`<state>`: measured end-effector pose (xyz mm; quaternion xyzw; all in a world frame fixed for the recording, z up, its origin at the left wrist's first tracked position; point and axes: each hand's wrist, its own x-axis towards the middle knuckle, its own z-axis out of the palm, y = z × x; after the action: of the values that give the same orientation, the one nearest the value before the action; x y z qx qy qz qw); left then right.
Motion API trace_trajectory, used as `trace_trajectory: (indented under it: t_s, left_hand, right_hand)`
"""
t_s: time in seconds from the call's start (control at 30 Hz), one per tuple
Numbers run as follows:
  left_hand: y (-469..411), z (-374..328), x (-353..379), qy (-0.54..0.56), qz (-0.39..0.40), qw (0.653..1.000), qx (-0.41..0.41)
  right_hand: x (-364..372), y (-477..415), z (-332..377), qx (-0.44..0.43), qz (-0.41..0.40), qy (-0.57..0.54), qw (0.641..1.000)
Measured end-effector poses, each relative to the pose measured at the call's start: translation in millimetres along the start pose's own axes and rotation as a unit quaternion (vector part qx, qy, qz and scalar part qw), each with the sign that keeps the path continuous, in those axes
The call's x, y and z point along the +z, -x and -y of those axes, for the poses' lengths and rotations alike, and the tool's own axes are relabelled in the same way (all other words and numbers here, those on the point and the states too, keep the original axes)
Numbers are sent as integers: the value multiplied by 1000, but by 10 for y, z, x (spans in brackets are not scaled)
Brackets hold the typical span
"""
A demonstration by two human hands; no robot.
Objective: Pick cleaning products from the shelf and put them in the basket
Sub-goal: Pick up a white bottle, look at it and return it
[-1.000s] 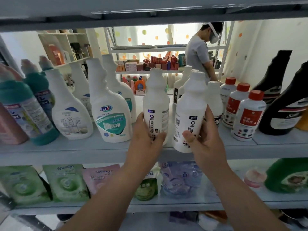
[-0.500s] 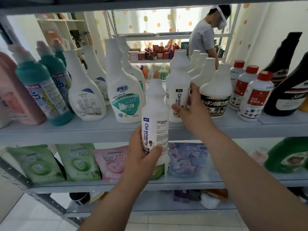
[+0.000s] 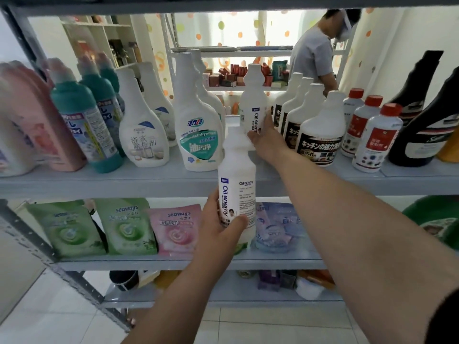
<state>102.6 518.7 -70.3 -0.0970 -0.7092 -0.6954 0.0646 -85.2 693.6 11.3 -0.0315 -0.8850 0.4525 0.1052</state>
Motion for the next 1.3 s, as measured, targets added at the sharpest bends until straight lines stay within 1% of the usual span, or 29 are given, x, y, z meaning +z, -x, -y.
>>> trace_trajectory:
  t_s: [0.07,0.13,0.2,0.27,0.3,0.37,0.43,0.47,0.53,0.63,0.67,0.73,0.8,0.83,0.87,0.9,0.93,0.97,1.0,1.03,1.07,1.1,1.13,1.17,1.2,1.23,1.27,1.3]
  left_hand:
    - [79,28,-39,8,6,1000,-21]
    - [159,64,-103,30,3,998,-48]
    - [223,79,-173,69,-6,994,-88]
    - [290,68,-242,144,-7,977,-155]
    - [335,67,-273,199,3,962,-189]
    - [454,58,-320,304,55,922,-233]
    - [589,57,-361,359,116,891,-254]
    - [658,70,-380,374,146,879,-256]
    - [792,115,-401,404,200,854,-260]
    - [1003,219,-411,465,268,804,-256]
    - [1065,240,-406,494,292,779,-255]
    - [1177,253,-395,559,325,710,-279]
    - [1292,297,-381,600,331,653,-323]
    - [1357,330,-381,613,322,637,-339]
    - [1414,356,-377,608,306,641,-355]
    - [1457,345,-357,579,284,675,-359]
    - [1498,291,-316,525,260,732,-348]
    - [1533,208,-256,439,232,806,-322]
    - [1566,143,-189,318,193,888,-272]
    - [1611,84,-138,177,159,951,-198]
    - [1676,55,-82,64,147,980,-118]
    - [1748,89,-36,-5,162,985,-53]
    - [1812,102,-39,-34,174,984,-30]
    - [1857,82,-46,-33,169,985,-31]
    - [1881,63,-37,-6,146,988,-39]
    - [1873,59,9,29,108,992,-53]
    - [1852,47,91,61,63,992,-87]
    - [1829,19,207,88,34,985,-146]
  right_hand:
    - [4,136,-40,2,16,27,1000]
    - [-10,397,-53,-22,5,6,1000]
    - [-23,828,-46,-61,-5,-75,995]
    - [-10,1368,-57,-95,3,-159,983]
    - [12,1629,-76,-98,20,-186,977]
    - [100,2085,-135,-91,66,-229,967]
    - [201,2431,-161,-90,96,-253,959]
    - [243,2568,-155,-89,98,-271,953]
    - [287,2793,-145,-81,74,-291,951]
    - [330,3066,-204,-68,35,-297,952]
    - [345,3158,-228,-66,31,-299,951]
    - [370,3330,-269,-58,22,-306,950]
    - [388,3483,-315,-51,13,-299,953]
    - [392,3552,-343,-47,11,-296,954]
    - [394,3613,-371,-43,8,-302,952]
    - [392,3667,-403,-39,6,-319,947]
    - [384,3708,-433,-31,9,-337,941]
    - [377,3737,-470,-15,15,-348,937]
    - [373,3754,-500,8,23,-353,935]
    - [375,3757,-533,36,33,-355,934]
    - [373,3757,-552,64,40,-359,930]
    - [364,3752,-570,93,38,-368,925]
    - [357,3754,-583,122,27,-386,914]
    - [320,3763,-611,143,17,-414,899]
    - [260,3778,-649,155,16,-446,881]
    - [198,3803,-697,164,23,-477,863]
    - [141,3837,-749,172,32,-499,849]
    - [98,3877,-807,173,42,-513,840]
